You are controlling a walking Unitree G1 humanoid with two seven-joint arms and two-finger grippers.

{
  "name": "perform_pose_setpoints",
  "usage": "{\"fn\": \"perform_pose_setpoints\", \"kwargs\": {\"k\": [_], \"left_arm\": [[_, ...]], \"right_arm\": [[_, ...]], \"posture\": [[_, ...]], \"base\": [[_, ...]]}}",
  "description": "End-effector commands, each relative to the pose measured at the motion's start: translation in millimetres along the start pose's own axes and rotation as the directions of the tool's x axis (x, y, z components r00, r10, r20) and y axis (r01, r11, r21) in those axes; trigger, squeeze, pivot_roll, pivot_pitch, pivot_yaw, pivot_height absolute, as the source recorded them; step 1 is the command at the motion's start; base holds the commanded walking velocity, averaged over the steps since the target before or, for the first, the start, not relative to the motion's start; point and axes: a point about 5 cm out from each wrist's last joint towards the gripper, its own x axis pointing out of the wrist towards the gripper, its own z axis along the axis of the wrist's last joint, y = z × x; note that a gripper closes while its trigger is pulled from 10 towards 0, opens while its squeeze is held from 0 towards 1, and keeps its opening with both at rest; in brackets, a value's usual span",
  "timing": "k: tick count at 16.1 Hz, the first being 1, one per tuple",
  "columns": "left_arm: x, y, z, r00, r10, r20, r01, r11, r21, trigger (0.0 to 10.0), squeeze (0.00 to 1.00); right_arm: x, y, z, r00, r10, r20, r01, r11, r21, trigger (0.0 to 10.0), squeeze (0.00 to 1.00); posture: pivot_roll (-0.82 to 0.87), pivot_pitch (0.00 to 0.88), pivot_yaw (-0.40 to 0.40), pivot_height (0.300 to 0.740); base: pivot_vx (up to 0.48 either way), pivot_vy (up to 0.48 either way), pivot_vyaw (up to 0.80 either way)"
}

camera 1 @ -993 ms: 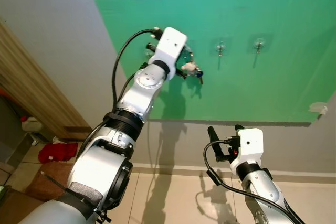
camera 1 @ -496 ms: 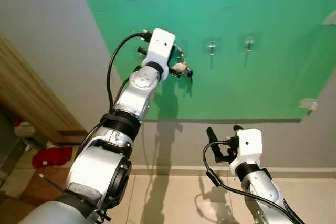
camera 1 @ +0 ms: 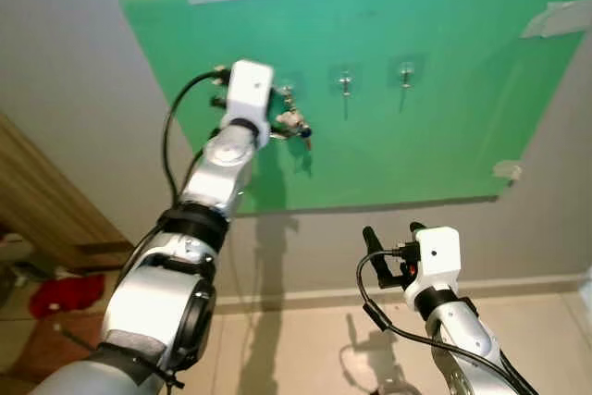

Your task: Hang keys on a hook

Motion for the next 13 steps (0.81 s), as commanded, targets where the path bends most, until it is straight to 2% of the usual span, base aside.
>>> {"fn": "perform_pose_setpoints", "kwargs": {"k": [1,5,6,7,8,9,10,11,13], "left_arm": [[-2.8,18.1,-9,0.996,0.077,-0.036,-0.078,0.997,-0.007,0.0,0.0],[-8.9,27.8,-25,0.989,0.125,-0.079,-0.126,0.992,-0.008,0.0,0.0],[-10.2,26.6,-30,0.989,0.115,-0.097,-0.116,0.993,-0.005,0.0,0.0],[-11.5,21.7,-35,0.987,0.098,-0.125,-0.094,0.995,0.037,0.0,0.0],[-12.5,18.3,-39,0.986,0.089,-0.141,-0.082,0.995,0.059,10.0,0.0],[-13.1,16.0,-41,0.985,0.083,-0.152,-0.075,0.995,0.059,10.0,0.0],[-14.3,14.6,-45,0.984,0.088,-0.156,-0.077,0.994,0.074,10.0,0.26],[-15.3,12.5,-48,0.983,0.081,-0.163,-0.069,0.994,0.081,10.0,1.0],[-17.5,8.0,-54,0.98,0.063,-0.188,-0.05,0.996,0.07,10.0,1.0]], "right_arm": [[1.4,3.9,2,1.0,0.02,0.004,-0.02,1.0,0.004,10.0,0.0],[0.9,4.5,2,1.0,0.025,0.001,-0.025,1.0,0.001,10.0,0.0],[0.9,4.7,2,1.0,0.027,0.0,-0.027,1.0,0.001,10.0,0.0],[1.1,4.2,3,1.0,0.028,0.0,-0.028,1.0,0.0,10.0,0.0],[1.1,3.7,3,1.0,0.029,-0.001,-0.029,1.0,-0.001,10.0,0.0],[1.1,3.5,2,1.0,0.029,-0.002,-0.029,1.0,-0.001,10.0,0.0],[1.1,3.3,3,1.0,0.03,-0.003,-0.03,1.0,-0.003,10.0,0.0],[1.2,3.0,2,1.0,0.03,-0.004,-0.03,1.0,-0.004,10.0,0.0],[1.0,2.6,2,1.0,0.029,-0.006,-0.029,1.0,-0.004,10.0,0.0]], "posture": [[-0.18,0.0,0.18,0.74],[-0.18,0.0,0.175,0.74],[-0.18,0.0,0.174,0.74],[-0.18,0.0,0.173,0.74],[-0.18,0.0,0.171,0.74],[-0.18,0.0,0.17,0.74],[-0.18,0.0,0.17,0.74],[-0.18,0.0,0.17,0.74],[-0.18,0.0,0.169,0.74]], "base": [[0.0,0.0,0.0],[0.0,0.0,0.0],[0.0,0.0,0.0],[0.0,0.0,0.0],[0.0,0.0,0.0],[0.0,0.0,0.0],[0.0,0.0,0.0],[0.0,0.0,0.0],[0.0,0.0,0.0]]}}
